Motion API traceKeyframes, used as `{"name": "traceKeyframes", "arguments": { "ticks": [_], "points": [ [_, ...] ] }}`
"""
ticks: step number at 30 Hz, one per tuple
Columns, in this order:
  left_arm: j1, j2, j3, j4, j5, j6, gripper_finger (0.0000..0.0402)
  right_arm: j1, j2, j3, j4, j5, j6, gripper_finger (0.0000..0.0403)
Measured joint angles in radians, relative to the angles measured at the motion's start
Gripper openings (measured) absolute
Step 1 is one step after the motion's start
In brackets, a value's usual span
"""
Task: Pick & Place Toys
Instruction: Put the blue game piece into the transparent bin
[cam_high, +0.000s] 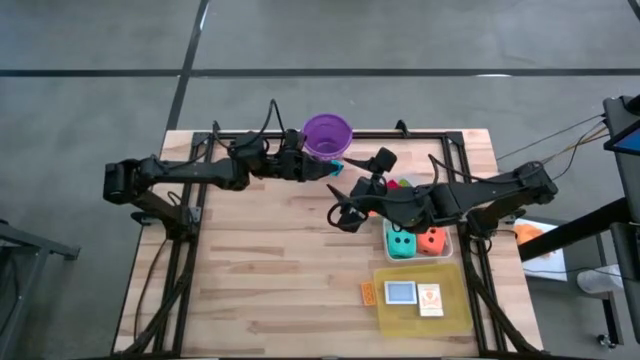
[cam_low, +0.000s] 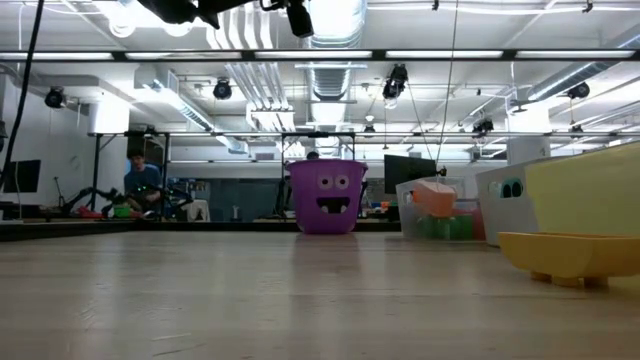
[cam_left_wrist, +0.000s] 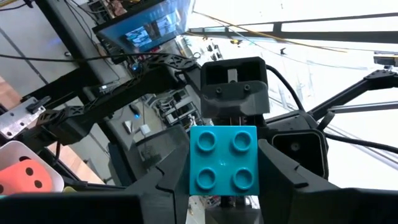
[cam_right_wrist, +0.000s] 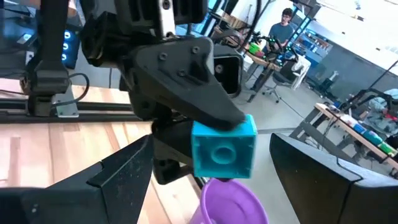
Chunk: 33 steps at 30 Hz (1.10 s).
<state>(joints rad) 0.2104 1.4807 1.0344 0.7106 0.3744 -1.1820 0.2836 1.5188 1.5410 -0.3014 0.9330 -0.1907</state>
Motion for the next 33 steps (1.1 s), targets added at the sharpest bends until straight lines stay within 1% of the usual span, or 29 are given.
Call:
{"name": "traceKeyframes", "arguments": {
  "ticks": [5, 7, 9, 16, 19, 26, 30, 33],
  "points": [
    [0.0, 0.0, 0.0, 0.003, 0.0, 0.003, 0.0125, -0.002, 0.009, 0.002, 0.007, -0.027, -0.001, 0.0314],
    [0.0, 0.0, 0.0, 0.005, 0.003, 0.003, 0.0125, -0.002, 0.014, 0.002, 0.008, -0.025, -0.001, 0.0307],
    [-0.001, 0.0, 0.0, 0.005, 0.015, 0.003, 0.0125, -0.003, 0.016, 0.002, 0.006, -0.02, -0.004, 0.029],
    [-0.019, 0.0, 0.001, 0.008, 0.018, 0.002, 0.0125, -0.024, 0.015, 0.004, 0.035, -0.016, -0.004, 0.0209],
    [-0.022, 0.0, 0.002, 0.011, 0.015, 0.002, 0.0125, -0.024, 0.015, 0.004, 0.047, -0.019, -0.027, 0.0184],
    [-0.022, 0.0, 0.002, 0.012, 0.012, -0.011, 0.0125, -0.024, 0.016, 0.004, 0.047, -0.017, -0.026, 0.013],
    [-0.022, 0.0, 0.002, 0.012, 0.007, -0.012, 0.0126, -0.024, 0.016, 0.004, 0.047, -0.016, -0.024, 0.0128],
    [-0.022, 0.0, 0.002, 0.011, 0.004, -0.01, 0.0158, -0.024, 0.016, 0.004, 0.047, -0.017, -0.006, 0.0128]
  ]
}}
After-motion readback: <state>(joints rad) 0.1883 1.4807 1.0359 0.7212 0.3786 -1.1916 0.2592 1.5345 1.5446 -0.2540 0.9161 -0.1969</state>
